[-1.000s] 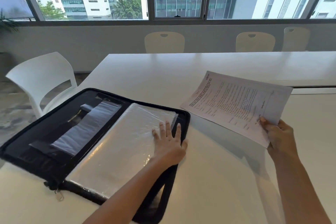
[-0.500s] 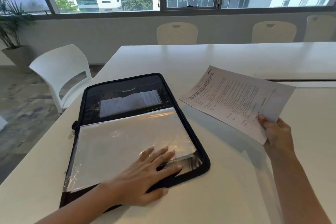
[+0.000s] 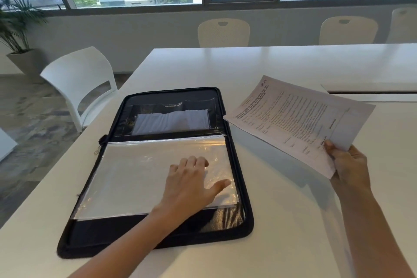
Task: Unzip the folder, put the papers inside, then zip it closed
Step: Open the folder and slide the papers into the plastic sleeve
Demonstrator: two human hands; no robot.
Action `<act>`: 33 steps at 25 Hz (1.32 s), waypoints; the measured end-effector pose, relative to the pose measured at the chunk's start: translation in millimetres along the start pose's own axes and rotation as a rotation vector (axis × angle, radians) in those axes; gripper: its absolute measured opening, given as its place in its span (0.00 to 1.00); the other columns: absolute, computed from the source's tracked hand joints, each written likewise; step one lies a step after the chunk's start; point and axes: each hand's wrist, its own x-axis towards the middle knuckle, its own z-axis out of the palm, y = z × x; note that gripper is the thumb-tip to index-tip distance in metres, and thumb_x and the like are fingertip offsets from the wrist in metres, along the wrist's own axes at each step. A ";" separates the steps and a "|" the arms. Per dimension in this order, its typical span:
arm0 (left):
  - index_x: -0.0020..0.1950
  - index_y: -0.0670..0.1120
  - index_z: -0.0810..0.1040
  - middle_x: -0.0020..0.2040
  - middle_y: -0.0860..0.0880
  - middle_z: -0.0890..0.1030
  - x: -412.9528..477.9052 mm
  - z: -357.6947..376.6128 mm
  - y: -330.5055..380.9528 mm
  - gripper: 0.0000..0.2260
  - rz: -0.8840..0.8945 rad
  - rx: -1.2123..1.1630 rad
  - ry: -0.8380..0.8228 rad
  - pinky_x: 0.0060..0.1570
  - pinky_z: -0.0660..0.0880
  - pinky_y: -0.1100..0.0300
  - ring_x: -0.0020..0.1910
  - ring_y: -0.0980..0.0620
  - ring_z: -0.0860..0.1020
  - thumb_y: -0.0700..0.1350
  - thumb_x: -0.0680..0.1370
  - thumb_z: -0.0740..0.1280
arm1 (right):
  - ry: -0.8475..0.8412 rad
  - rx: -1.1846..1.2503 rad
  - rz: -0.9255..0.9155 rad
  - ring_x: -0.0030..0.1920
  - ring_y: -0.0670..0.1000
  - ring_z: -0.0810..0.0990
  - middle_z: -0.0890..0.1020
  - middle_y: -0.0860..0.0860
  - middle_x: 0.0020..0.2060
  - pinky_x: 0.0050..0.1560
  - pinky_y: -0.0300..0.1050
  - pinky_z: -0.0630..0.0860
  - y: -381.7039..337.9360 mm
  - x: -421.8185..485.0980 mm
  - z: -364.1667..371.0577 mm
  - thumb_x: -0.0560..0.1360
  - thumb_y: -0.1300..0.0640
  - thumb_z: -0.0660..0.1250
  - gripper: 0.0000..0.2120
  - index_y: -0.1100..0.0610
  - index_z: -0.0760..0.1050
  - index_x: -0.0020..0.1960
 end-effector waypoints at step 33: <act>0.40 0.52 0.78 0.35 0.55 0.80 83.9 -0.8 13.3 0.26 -0.241 -0.076 -0.195 0.36 0.71 0.60 0.33 0.58 0.77 0.75 0.68 0.62 | -0.279 -0.336 0.170 0.34 0.54 0.85 0.87 0.55 0.38 0.28 0.41 0.79 -41.2 -59.3 -29.6 0.72 0.65 0.69 0.07 0.58 0.81 0.48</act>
